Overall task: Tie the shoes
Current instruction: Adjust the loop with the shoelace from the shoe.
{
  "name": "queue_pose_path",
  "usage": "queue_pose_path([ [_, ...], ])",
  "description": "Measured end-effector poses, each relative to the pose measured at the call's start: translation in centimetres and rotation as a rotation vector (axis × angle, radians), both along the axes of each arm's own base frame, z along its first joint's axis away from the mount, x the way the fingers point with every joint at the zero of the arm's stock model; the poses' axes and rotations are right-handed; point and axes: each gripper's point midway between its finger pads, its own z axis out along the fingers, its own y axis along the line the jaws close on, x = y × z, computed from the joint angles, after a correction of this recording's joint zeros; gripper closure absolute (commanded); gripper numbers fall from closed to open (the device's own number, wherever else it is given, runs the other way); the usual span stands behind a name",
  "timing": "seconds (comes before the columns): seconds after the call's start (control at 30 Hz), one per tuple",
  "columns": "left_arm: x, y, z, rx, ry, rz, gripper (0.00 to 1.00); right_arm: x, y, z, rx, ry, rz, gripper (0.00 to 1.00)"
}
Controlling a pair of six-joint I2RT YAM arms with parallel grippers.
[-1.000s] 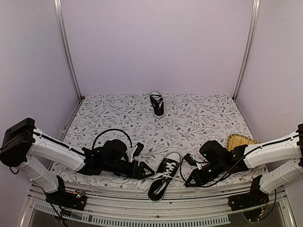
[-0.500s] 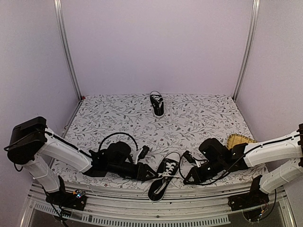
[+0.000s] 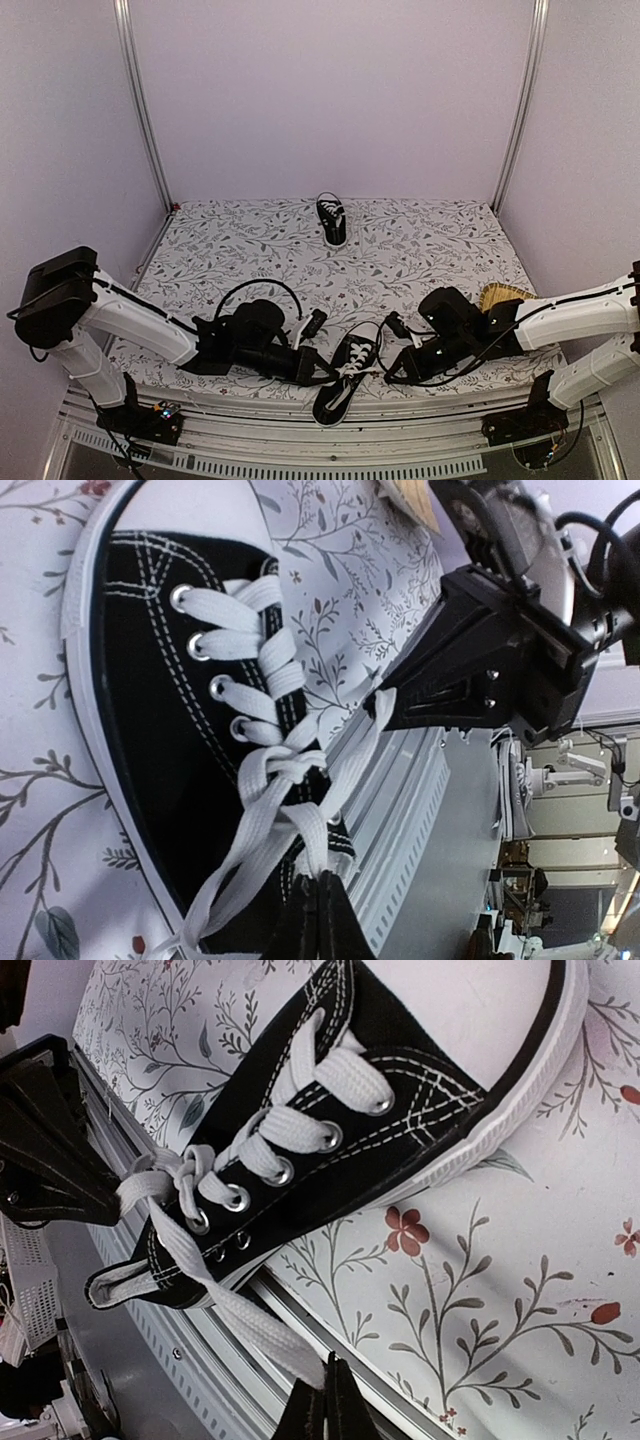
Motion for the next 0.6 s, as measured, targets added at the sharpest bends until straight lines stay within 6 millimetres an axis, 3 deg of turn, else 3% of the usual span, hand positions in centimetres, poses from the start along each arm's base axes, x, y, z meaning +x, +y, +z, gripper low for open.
queue_pose_path([
  [0.13, -0.4, -0.7, 0.9, 0.006, -0.01, -0.024, 0.99, 0.6, 0.1, 0.4, 0.005, -0.008, -0.013, 0.98],
  [0.43, -3.7, -3.9, 5.0, -0.06, -0.019, -0.151, 0.77, 2.0, 0.7, 1.5, 0.027, -0.039, -0.03, 0.98],
  [0.6, -6.2, -5.2, 5.0, -0.05, -0.005, -0.213, 0.71, 2.2, 0.6, 1.1, 0.017, -0.039, -0.034, 0.98],
])
